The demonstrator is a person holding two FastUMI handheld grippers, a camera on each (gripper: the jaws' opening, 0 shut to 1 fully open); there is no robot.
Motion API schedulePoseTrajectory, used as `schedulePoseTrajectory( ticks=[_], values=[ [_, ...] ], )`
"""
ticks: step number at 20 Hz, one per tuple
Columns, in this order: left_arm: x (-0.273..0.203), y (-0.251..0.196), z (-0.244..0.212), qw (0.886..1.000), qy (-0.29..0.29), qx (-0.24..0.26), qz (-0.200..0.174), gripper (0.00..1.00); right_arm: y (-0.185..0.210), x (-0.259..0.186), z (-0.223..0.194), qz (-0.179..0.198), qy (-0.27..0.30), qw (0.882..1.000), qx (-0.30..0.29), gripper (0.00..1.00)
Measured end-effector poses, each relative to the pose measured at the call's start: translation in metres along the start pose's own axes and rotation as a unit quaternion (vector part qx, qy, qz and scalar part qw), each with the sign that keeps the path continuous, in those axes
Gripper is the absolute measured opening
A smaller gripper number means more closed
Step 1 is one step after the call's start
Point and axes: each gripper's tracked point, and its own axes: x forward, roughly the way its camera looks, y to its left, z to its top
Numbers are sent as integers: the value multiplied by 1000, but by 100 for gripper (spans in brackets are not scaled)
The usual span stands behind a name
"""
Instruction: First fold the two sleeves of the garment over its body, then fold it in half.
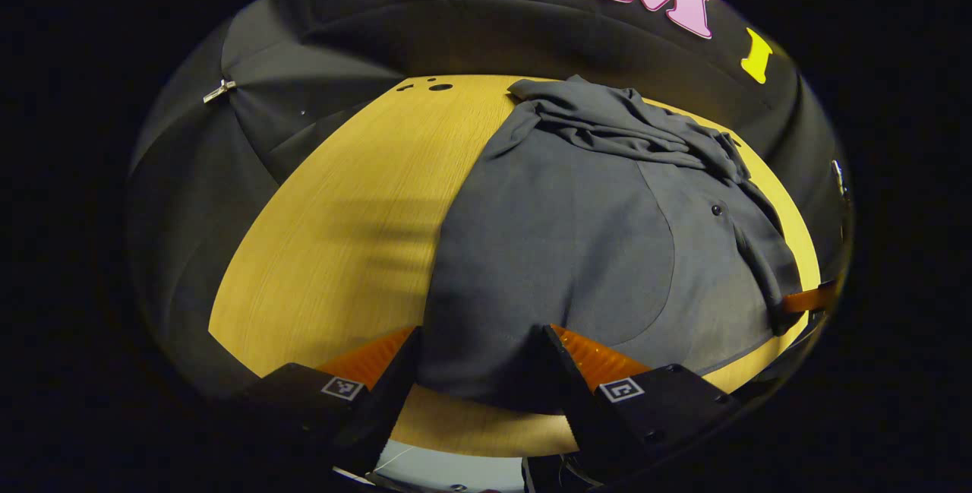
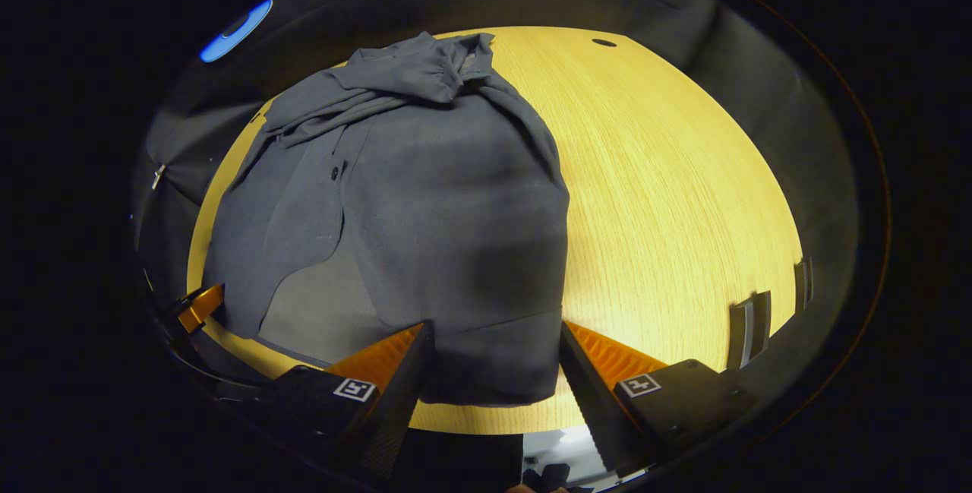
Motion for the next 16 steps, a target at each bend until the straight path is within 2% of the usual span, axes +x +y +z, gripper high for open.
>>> schedulePoseTrajectory(
  ticks=[4,5,6,7,8,9,10,12,13,14,15,16],
  values=[
    [1,0,-2,1000,6,1,-1,96,15,3,1,-6,6,999,-33,97],
    [1,-3,-2,1000,9,8,-5,94,20,4,2,-4,7,999,-42,100],
    [4,-12,-2,1000,9,13,-13,90,24,4,3,1,5,999,-47,87],
    [6,-17,0,1000,8,20,-17,82,27,5,3,4,3,999,-51,86],
    [6,-21,0,999,5,25,-21,77,29,5,5,10,4,999,-51,73],
    [6,-26,2,999,3,25,-21,59,33,7,5,14,5,999,-48,70],
    [7,-29,1,1000,1,23,-21,41,35,7,7,17,5,999,-45,44],
    [8,-34,2,999,1,26,-26,32,41,9,10,26,4,999,-34,31],
    [8,-35,3,999,2,26,-32,18,44,10,10,35,6,999,-31,23],
    [7,-37,3,999,3,22,-39,20,43,10,11,37,6,999,-28,17],
    [7,-37,4,999,2,14,-46,13,47,10,11,44,5,999,-28,12],
    [7,-37,5,999,1,7,-51,11,48,10,11,49,6,998,-27,9]
  ],
)
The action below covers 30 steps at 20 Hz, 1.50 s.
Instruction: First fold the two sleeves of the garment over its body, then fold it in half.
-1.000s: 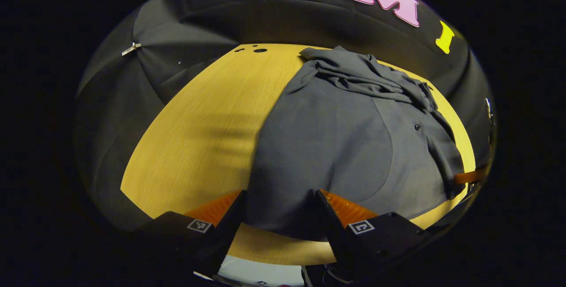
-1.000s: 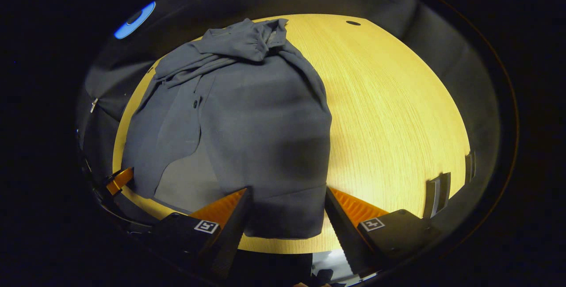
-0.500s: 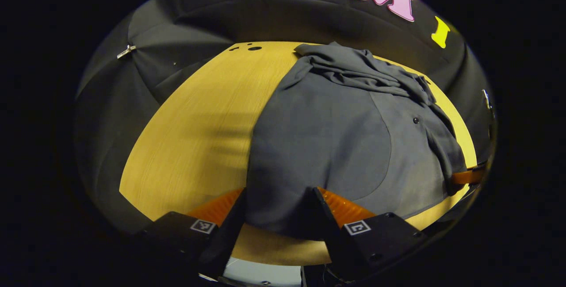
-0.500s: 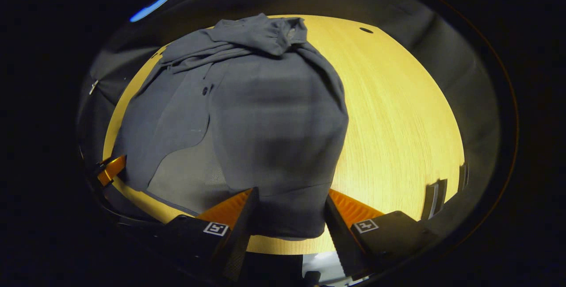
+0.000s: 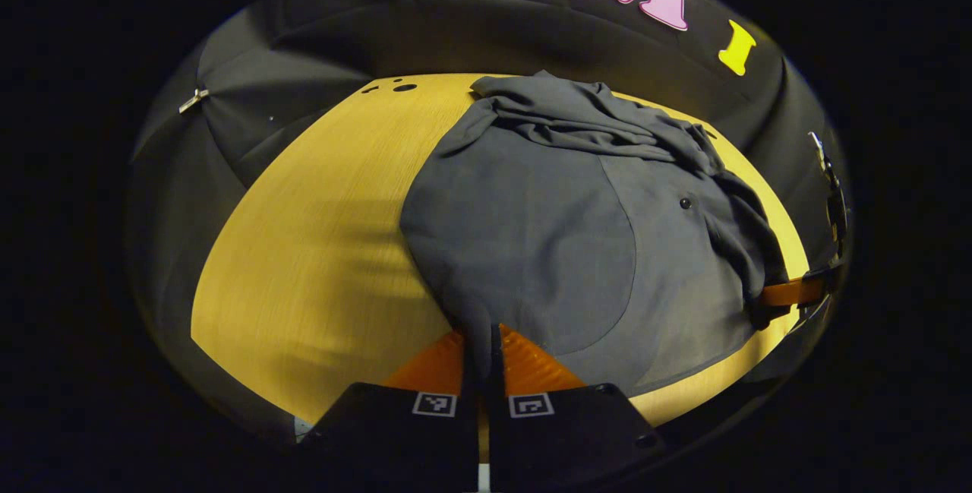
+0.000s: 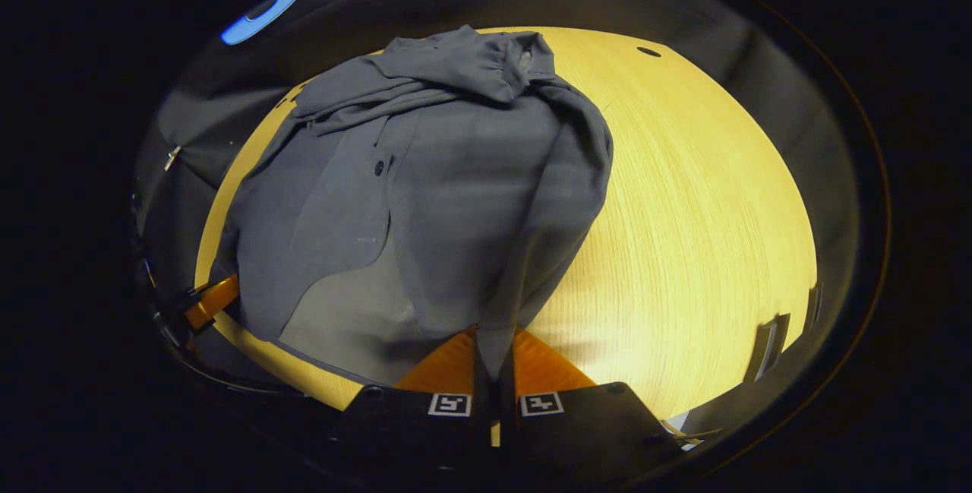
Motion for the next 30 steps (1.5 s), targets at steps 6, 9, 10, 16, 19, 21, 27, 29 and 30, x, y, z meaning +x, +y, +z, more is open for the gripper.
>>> schedulePoseTrajectory(
  ticks=[6,9,10,16,19,21,27,29,30],
  values=[
    [-13,-3,22,999,-16,-48,-15,6,10,-14,25,27,-24,999,22,8],
    [-31,-9,45,998,-47,-46,-24,6,16,-24,42,42,-37,998,22,9],
    [-35,-11,52,997,-56,-44,-27,6,18,-28,51,48,-45,998,25,9],
    [-53,-26,99,994,-82,-60,-41,6,18,-48,109,68,-97,993,23,8],
    [-59,-34,134,992,-101,-51,-48,6,22,-56,135,78,-110,991,24,9],
    [-60,-39,161,991,-117,-46,-53,6,21,-59,155,77,-127,989,21,8],
    [-47,-48,233,985,-159,-46,-59,6,22,-63,220,77,-176,981,2,9],
    [-37,-48,256,983,-168,-47,-56,5,19,-61,245,65,-198,978,1,8],
    [-31,-46,266,983,-169,-49,-53,6,21,-58,257,63,-206,977,0,8]
  ],
)
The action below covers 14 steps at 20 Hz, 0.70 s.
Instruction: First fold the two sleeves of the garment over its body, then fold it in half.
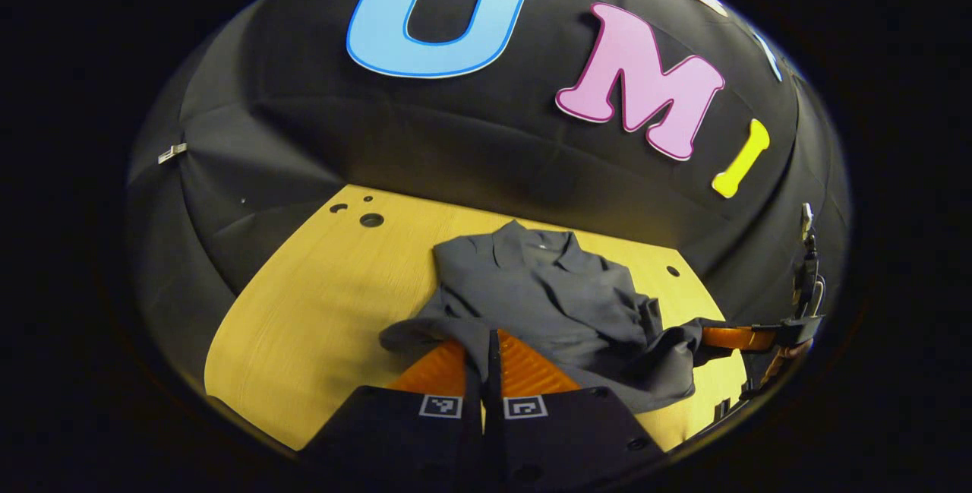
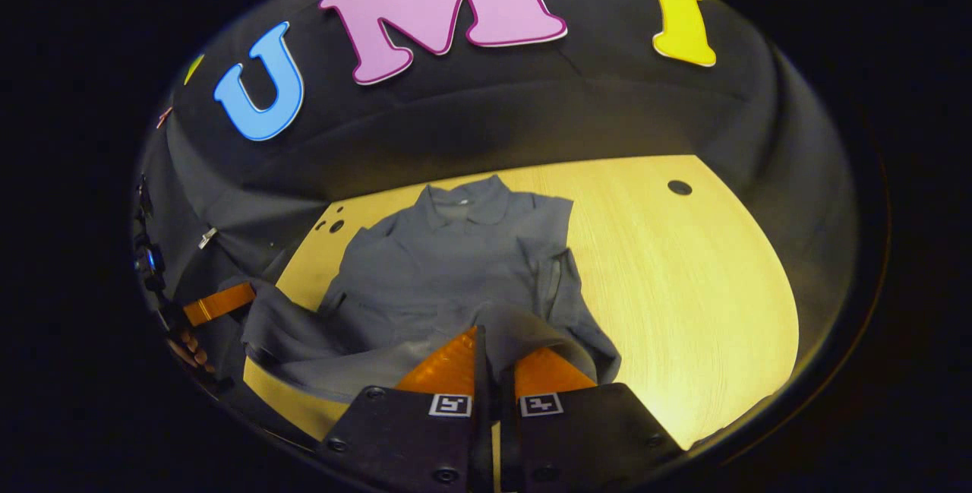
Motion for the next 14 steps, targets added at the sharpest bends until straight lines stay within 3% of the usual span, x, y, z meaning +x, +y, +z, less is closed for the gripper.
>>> schedulePoseTrajectory(
  ticks=[4,14],
  values=[
    [40,1,37,1000,-12,-3,-6,9,-1,30,38,-4,-25,999,-21,8],
    [136,-1,102,998,-49,45,-17,6,-7,112,117,-21,-77,997,-20,8]
  ],
)
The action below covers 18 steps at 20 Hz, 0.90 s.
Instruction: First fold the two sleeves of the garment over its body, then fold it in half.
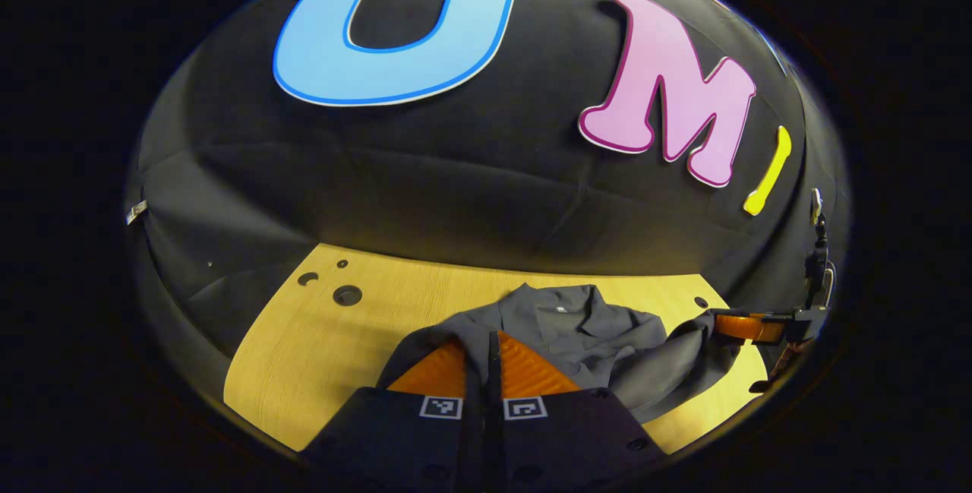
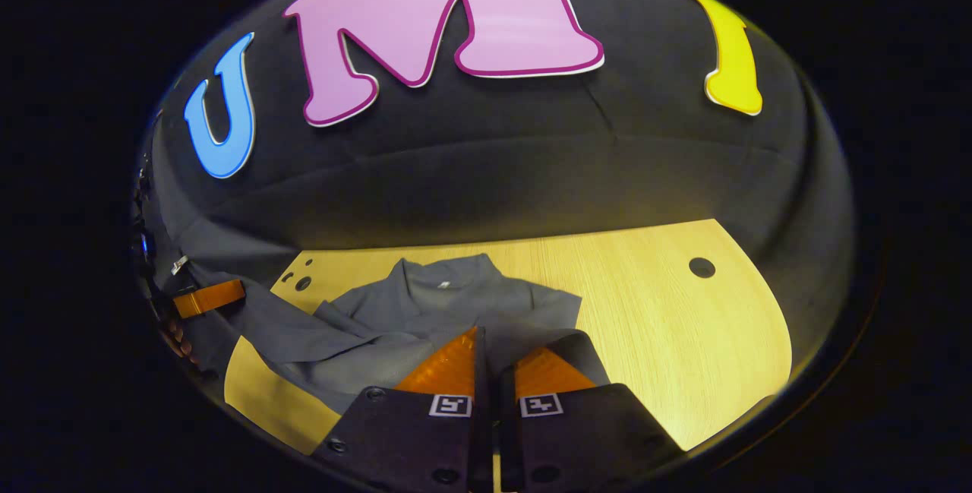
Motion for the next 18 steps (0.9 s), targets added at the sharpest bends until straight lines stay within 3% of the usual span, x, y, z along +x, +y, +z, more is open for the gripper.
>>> schedulePoseTrajectory(
  ticks=[10,13,14,15,16,17,18],
  values=[
    [101,28,-1,999,-17,-27,-1,5,-24,73,17,-16,-12,1000,-20,8],
    [119,34,-10,1000,-15,-23,15,10,-32,90,9,-23,-1,999,-29,8],
    [121,34,-13,999,-14,-24,21,7,-32,94,7,-26,1,999,-31,10],
    [122,32,-14,999,-13,-26,22,11,-31,96,4,-29,3,999,-36,12],
    [121,33,-15,999,-11,-26,31,14,-30,97,0,-28,9,999,-37,23],
    [121,33,-15,999,-11,-26,38,18,-31,99,-6,-36,19,998,-39,23],
    [118,34,-14,999,-9,-23,49,22,-32,98,-10,-38,28,998,-39,40]
  ],
)
